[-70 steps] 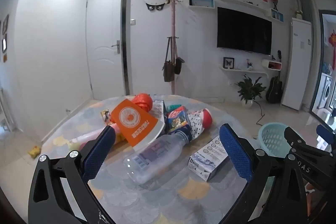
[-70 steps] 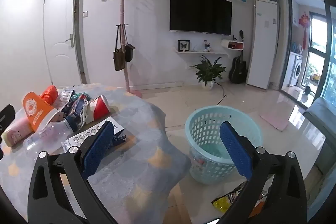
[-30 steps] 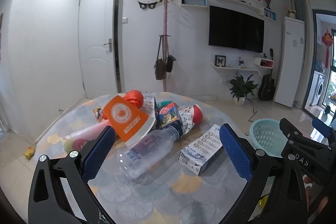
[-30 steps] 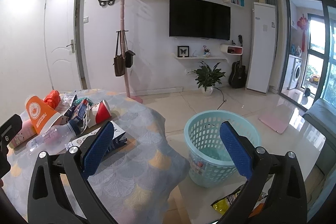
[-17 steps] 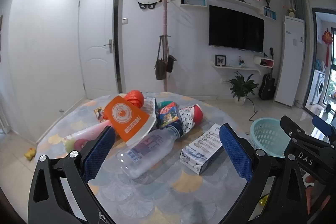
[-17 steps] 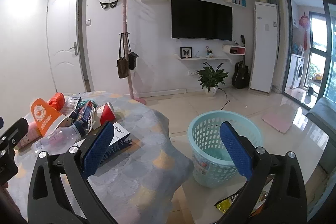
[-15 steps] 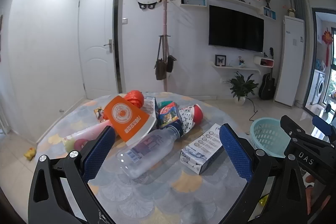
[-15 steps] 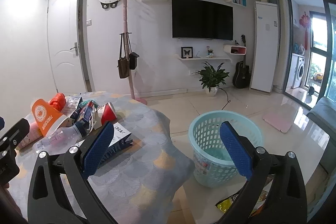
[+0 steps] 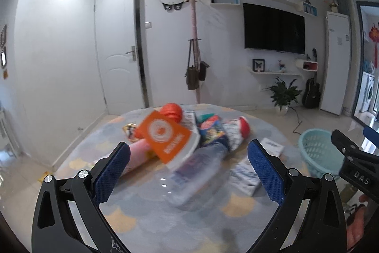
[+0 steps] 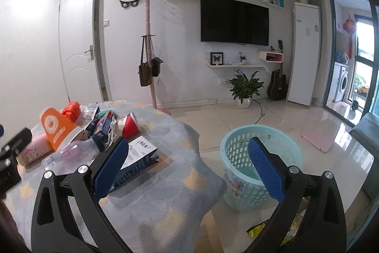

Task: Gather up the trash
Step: 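Grasp the clear water bottle with the left tool while the right tool grasps the white milk carton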

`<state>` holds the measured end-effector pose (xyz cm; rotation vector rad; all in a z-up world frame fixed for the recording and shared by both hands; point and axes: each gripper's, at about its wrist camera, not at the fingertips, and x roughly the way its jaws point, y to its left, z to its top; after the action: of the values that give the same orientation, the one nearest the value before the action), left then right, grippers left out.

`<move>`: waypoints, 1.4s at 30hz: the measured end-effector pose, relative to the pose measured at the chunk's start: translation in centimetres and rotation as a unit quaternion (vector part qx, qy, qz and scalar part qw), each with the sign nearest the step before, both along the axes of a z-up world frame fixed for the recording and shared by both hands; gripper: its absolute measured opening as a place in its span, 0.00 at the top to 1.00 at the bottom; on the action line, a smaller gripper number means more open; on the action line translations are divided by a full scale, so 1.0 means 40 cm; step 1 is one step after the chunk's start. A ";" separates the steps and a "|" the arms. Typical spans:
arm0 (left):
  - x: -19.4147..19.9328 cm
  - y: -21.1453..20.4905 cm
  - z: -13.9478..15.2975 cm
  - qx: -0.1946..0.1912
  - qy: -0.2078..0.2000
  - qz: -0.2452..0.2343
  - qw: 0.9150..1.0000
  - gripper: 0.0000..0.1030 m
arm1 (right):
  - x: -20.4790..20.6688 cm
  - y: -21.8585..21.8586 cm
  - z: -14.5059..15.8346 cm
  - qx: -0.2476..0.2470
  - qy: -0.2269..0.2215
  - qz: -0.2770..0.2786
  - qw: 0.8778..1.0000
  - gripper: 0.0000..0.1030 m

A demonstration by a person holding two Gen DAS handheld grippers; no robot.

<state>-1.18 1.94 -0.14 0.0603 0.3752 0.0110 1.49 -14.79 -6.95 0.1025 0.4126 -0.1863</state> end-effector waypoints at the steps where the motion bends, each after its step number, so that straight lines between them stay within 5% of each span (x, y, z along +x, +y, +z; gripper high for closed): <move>1: 0.003 0.018 -0.001 -0.001 0.003 0.001 1.000 0.07 | 0.002 0.009 0.001 -0.001 0.001 0.005 1.000 0.06; 3: 0.016 0.048 -0.001 -0.002 0.013 -0.007 1.000 0.07 | 0.008 0.034 0.002 -0.004 0.003 0.023 1.000 0.09; 6: 0.048 0.078 -0.023 -0.007 0.048 -0.037 0.998 0.07 | 0.024 0.071 -0.008 -0.003 0.016 0.061 0.998 0.27; 8: 0.075 0.096 -0.046 -0.017 0.074 -0.051 0.996 0.07 | 0.042 0.099 -0.029 -0.004 0.042 0.085 0.996 0.49; 9: 0.094 0.106 -0.062 -0.027 0.094 -0.060 0.993 0.07 | 0.049 0.109 -0.041 0.000 0.052 0.096 0.994 0.50; 12: 0.151 0.124 -0.098 -0.044 0.144 -0.091 0.984 0.08 | 0.065 0.133 -0.074 0.031 0.079 0.134 0.987 0.50; 17: 0.210 0.112 -0.137 -0.018 0.183 -0.097 0.978 0.11 | 0.101 0.189 -0.123 0.032 0.120 0.163 0.979 0.50; 21: 0.241 0.114 -0.156 -0.041 0.208 -0.110 0.971 0.11 | 0.155 0.204 -0.159 0.059 0.158 0.180 0.969 0.49; 27: 0.258 0.101 -0.178 -0.066 0.239 -0.132 0.960 0.29 | 0.183 0.184 -0.185 0.051 0.176 0.157 0.970 0.50; 31: 0.244 0.078 -0.183 -0.068 0.248 -0.147 0.955 0.31 | 0.173 0.116 -0.192 0.055 0.178 0.121 0.975 0.50; 33: 0.225 0.062 -0.177 -0.083 0.251 -0.173 0.949 0.31 | 0.169 0.078 -0.195 0.054 0.178 0.098 0.978 0.50; 37: 0.205 0.028 -0.176 -0.141 0.274 -0.245 0.919 0.31 | 0.177 -0.003 -0.196 0.063 0.179 0.064 0.980 0.50; 42: 0.245 0.000 -0.202 -0.128 0.280 -0.212 0.928 0.29 | 0.164 -0.046 -0.171 0.086 0.170 0.075 0.979 0.50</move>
<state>8.61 1.95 -8.20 -0.1184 0.9266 -0.4922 8.05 -16.61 -13.80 0.2097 0.7744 -0.0172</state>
